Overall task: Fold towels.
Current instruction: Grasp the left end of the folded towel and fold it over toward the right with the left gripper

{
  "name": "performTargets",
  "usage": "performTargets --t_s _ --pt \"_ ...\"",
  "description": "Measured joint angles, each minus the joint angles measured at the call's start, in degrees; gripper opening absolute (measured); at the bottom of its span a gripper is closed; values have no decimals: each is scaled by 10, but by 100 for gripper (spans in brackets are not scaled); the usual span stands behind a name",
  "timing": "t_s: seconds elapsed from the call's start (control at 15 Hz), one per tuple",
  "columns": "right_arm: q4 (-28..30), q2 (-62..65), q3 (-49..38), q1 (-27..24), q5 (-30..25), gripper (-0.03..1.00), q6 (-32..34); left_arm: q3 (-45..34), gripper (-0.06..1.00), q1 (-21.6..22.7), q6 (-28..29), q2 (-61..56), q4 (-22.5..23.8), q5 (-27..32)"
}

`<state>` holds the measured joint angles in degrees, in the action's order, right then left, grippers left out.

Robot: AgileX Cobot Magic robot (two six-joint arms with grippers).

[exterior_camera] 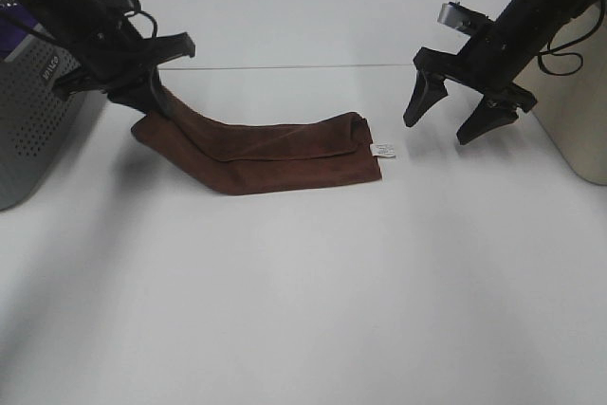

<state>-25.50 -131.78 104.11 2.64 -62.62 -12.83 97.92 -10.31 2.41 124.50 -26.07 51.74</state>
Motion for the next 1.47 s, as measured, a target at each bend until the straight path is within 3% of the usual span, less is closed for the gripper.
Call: performTargets --t_s 0.13,0.27,0.6,0.8,0.87,1.07,1.27,1.47 --pt "1 0 0 0 -6 79 0 15 1 -22 -19 -2 -84 -9" --pt "1 0 0 0 -15 79 0 17 1 -57 -24 2 -133 -40" --pt "2 0 0 0 -31 79 0 17 1 -134 -24 53 -201 -163" --pt "2 0 0 0 -33 79 5 23 5 -147 -24 72 -230 -179" --pt "0 0 0 0 -33 79 6 30 24 -153 -24 81 -260 -189" --pt "-12 0 0 0 -38 79 9 34 67 -155 -36 81 -307 -189" --pt "-45 0 0 0 -46 79 4 34 75 -151 -121 74 -304 -189" --pt "-141 0 0 3 -58 79 -47 38 75 -111 -175 53 -273 -187"
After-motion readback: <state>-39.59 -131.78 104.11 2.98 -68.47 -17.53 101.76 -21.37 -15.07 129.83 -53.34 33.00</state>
